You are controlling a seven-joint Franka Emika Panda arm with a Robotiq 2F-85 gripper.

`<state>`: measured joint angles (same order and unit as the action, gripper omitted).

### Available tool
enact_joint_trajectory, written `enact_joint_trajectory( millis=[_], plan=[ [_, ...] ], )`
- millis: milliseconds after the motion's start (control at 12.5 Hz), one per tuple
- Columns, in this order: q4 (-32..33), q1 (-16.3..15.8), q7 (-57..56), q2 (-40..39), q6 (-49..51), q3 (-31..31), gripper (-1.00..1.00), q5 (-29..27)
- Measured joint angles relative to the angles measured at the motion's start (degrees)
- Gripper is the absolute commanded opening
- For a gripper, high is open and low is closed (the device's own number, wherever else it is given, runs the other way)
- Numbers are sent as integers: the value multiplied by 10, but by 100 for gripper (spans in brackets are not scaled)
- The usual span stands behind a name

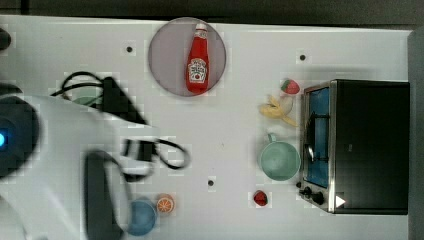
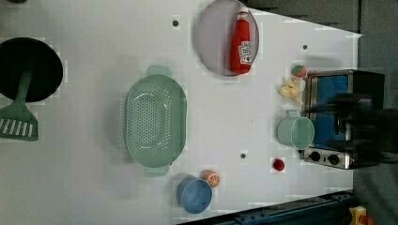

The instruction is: Drag strainer left to right.

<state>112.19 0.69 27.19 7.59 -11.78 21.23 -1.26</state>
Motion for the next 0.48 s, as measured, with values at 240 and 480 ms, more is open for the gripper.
enact_joint_trajectory(
  millis=[240, 480],
  plan=[
    [59, -17, 137, -93, -74, 98, 100, 2],
    [95, -39, 253, -161, -169, 119, 100, -3]
  ],
)
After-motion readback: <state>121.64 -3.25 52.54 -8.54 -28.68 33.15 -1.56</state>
